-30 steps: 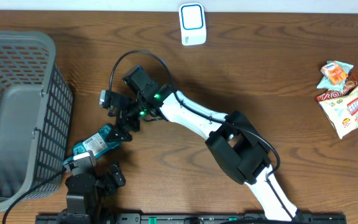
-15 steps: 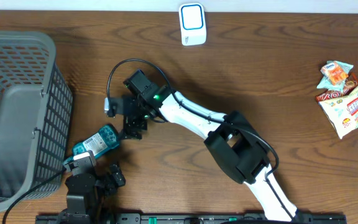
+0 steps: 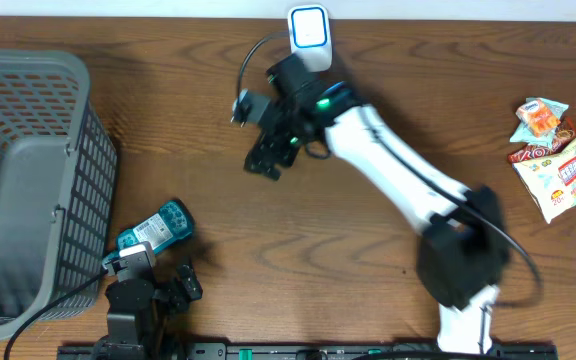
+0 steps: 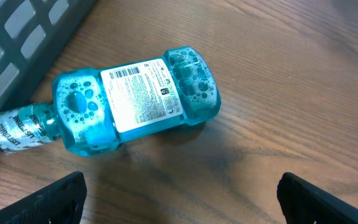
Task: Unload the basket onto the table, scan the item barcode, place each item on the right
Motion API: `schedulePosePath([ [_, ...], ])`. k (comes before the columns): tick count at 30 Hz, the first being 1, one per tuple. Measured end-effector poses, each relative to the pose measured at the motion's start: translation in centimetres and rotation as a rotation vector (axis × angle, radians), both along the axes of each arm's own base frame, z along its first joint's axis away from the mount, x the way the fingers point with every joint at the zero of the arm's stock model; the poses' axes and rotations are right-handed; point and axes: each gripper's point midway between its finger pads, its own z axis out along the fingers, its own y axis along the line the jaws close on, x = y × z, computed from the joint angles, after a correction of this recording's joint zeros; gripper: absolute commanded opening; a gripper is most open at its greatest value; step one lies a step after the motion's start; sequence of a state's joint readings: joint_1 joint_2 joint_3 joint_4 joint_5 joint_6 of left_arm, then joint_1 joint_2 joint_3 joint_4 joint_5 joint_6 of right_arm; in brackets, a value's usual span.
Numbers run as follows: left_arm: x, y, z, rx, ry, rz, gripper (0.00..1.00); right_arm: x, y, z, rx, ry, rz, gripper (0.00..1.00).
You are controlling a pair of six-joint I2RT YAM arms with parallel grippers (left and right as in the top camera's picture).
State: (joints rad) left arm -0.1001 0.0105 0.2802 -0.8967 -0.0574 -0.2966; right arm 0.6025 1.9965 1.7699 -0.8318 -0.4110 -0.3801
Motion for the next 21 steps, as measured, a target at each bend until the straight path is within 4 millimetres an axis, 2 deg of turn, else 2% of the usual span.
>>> schedulePosePath([
  [3, 0.1, 0.0, 0.1, 0.008, -0.006, -0.004, 0.98, -0.7, -2.2, 5.0, 0.043, -0.025, -0.060, 0.99],
  [6, 1.0, 0.4, 1.2, 0.025, -0.065, 0.015, 0.98, -2.0, -4.1, 7.0, 0.042, -0.004, -0.093, 0.99],
  [11, 4.1, 0.5, 6.5, 0.000, -0.318, 0.043, 0.98, -4.3, -5.5, 6.3, -0.017, 0.097, -0.106, 0.99],
  [14, 5.1, 0.4, 9.4, -0.046, -0.443, 0.062, 0.98, -5.2, -6.2, 5.8, -0.047, 0.146, -0.115, 0.99],
  [16, 5.2, 0.4, 9.8, -0.064, -0.462, 0.070, 0.98, -5.5, -6.4, 5.6, -0.057, 0.161, -0.116, 0.99],
  [21, 5.0, -0.3, 9.0, -0.093, -0.425, 0.044, 0.98, -5.9, -6.6, 5.5, -0.065, 0.178, -0.118, 0.99],
])
